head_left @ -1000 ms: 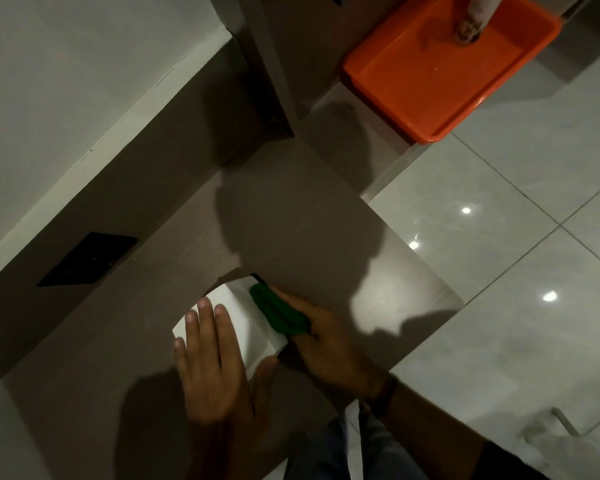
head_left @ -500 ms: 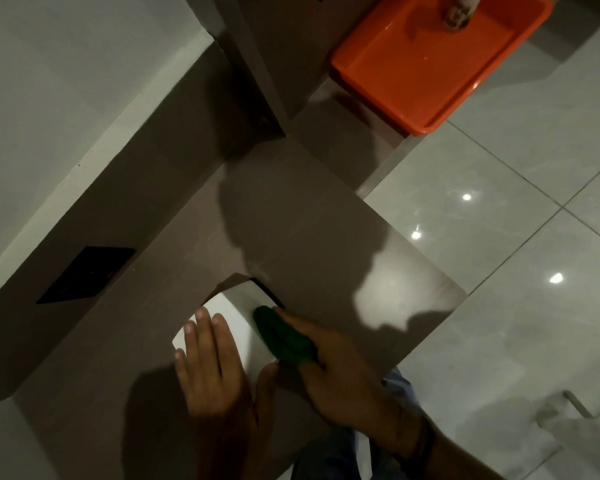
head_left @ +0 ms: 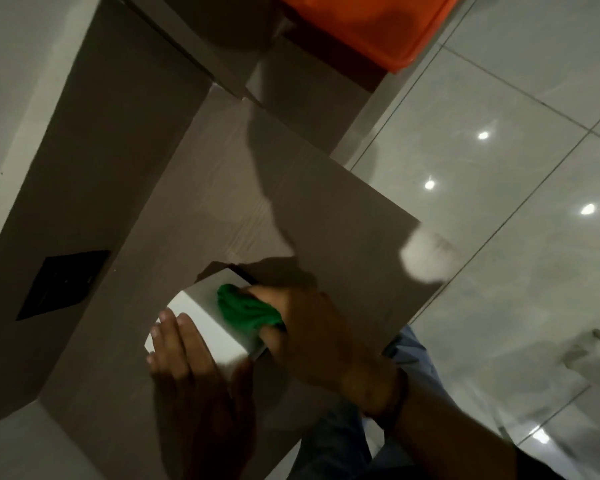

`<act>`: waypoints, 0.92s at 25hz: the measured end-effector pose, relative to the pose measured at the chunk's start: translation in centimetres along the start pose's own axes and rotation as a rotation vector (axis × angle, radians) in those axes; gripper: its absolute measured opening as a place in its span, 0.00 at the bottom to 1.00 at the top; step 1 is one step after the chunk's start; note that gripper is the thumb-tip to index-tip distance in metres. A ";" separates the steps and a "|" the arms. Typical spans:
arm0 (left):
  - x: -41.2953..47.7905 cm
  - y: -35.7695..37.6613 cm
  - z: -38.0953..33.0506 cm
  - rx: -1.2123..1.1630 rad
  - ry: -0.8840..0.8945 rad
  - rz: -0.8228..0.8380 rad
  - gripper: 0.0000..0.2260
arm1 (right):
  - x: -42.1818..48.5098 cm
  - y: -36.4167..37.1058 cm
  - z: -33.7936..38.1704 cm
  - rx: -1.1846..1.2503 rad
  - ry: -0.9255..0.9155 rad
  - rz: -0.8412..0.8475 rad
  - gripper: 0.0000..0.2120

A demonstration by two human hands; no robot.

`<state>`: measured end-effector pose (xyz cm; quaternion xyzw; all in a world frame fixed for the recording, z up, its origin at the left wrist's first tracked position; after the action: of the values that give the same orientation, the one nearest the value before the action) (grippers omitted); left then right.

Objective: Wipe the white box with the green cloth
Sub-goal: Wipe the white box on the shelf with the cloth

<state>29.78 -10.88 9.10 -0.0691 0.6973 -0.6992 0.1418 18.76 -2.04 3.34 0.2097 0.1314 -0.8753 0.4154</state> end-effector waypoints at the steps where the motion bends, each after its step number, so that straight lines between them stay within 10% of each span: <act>1: 0.0 -0.1 0.0 -0.016 -0.007 -0.004 0.36 | 1.2 0.1 -0.1 -0.020 -0.007 -0.020 0.22; 23: 0.4 0.1 1.4 -0.057 -0.136 -0.038 0.38 | 2.9 -0.5 2.5 -0.178 -0.033 -0.112 0.21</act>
<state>29.84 -12.33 8.95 -0.1338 0.7041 -0.6755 0.1733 16.05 -4.65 4.24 0.1499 0.2135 -0.8853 0.3850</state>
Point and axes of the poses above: each hand's wrist, its own x-axis towards the middle knuckle, its own y-axis out of the palm, z = x × y, the point moved 10 cm from there along x, towards the middle knuckle, and after that the axes turned 7 degrees about y, right-handed, at the moved point
